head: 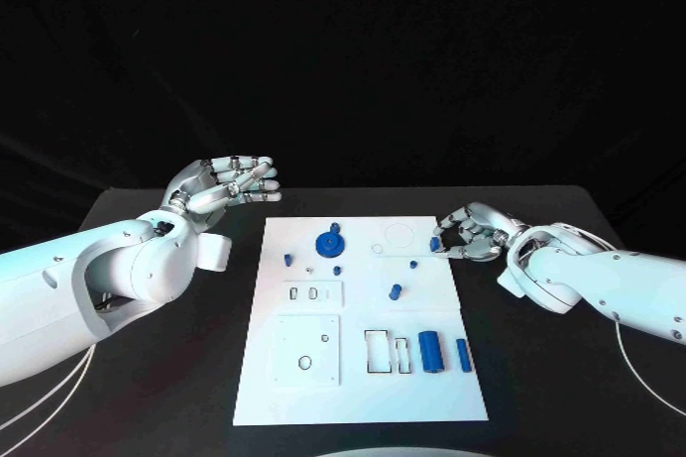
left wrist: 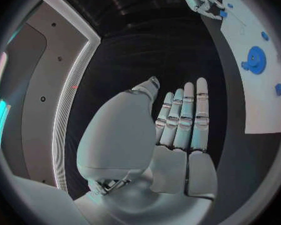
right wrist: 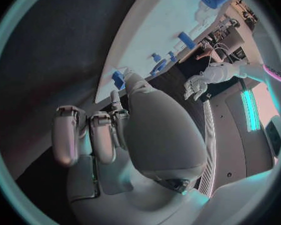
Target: Assemble the parts on the task board
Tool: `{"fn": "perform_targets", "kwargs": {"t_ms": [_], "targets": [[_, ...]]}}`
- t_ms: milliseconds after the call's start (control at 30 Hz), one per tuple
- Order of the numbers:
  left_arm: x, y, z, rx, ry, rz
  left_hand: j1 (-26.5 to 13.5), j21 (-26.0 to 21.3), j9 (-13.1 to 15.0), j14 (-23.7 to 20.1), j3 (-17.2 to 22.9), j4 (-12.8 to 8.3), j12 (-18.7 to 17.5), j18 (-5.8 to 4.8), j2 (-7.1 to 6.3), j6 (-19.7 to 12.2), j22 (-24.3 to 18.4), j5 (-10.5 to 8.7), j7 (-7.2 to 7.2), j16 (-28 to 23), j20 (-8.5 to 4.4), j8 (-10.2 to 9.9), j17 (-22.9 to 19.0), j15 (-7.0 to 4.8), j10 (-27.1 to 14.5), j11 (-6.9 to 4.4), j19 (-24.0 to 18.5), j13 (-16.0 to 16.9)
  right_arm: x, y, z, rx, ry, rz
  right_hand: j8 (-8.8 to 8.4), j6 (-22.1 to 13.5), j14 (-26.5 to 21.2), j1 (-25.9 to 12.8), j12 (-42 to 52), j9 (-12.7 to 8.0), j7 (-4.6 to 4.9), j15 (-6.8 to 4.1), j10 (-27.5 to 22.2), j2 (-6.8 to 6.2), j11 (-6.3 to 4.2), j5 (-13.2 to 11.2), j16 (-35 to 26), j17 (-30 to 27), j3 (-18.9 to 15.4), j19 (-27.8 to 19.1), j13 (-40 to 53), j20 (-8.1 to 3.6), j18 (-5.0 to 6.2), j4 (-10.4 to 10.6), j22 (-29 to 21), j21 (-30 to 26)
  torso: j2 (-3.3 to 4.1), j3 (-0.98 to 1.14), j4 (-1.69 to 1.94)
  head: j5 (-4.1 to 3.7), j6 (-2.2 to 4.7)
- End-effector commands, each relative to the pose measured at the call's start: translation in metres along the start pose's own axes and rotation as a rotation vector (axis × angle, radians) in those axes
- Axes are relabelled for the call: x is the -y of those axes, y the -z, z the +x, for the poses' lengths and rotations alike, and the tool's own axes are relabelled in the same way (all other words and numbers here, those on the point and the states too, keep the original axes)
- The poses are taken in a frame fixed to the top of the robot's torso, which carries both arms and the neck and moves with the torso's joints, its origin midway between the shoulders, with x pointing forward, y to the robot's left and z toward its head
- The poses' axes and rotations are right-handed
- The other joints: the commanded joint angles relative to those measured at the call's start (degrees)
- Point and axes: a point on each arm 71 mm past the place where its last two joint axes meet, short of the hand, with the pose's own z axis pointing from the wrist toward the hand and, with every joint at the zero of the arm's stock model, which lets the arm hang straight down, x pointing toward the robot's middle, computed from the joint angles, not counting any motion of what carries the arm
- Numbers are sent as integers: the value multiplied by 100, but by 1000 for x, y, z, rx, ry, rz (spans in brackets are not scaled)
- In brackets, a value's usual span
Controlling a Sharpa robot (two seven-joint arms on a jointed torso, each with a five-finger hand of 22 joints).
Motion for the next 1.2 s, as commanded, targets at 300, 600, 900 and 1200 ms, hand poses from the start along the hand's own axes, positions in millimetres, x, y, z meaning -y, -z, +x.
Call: {"fn": "perform_targets", "kwargs": {"t_ms": [300,600,900,1200], "targets": [[1,0,2,-17,4,8,-13,37,-7,-25,27,0,-20,59,-25,34,-9,-20,99,-17,25,-35,6,29,36,8,-30,0,-1,-2,5,-29,0,9,49,101,534,-5,60,-13,-9,-26,193,103,-39,4,27,1239,89,82,942,-5,-70,3,812,53,-9,-6,-1,7,-16],[1,0,2,-16,4,7,-17,39,-9,-25,31,-4,-33,59,-29,30,-10,-20,105,-27,26,-42,12,31,34,12,-34,0,-3,-4,7,-32,-1,5,54,135,540,6,82,-29,-19,-36,209,158,-49,8,34,1265,158,101,961,-15,-77,9,837,79,-10,-7,5,21,-13],[1,0,1,-15,3,7,-17,39,-9,-25,31,-4,-33,59,-29,30,-10,-20,105,-27,26,-42,12,31,34,12,-34,0,-3,-5,7,-29,1,4,131,385,546,62,127,-69,-91,-84,237,255,-109,16,41,1291,555,125,1001,-54,-85,3,875,110,-8,-2,-5,28,-24],[1,0,1,-14,3,7,-17,39,-9,-25,31,-4,-33,59,-29,30,-10,-20,105,-27,26,-42,12,31,34,12,-34,0,-5,-6,6,-1,2,-6,290,667,557,67,184,-23,-216,-185,284,337,-218,14,52,1334,1003,176,1053,-143,-105,-94,947,183,-6,0,1,20,-28]]}}
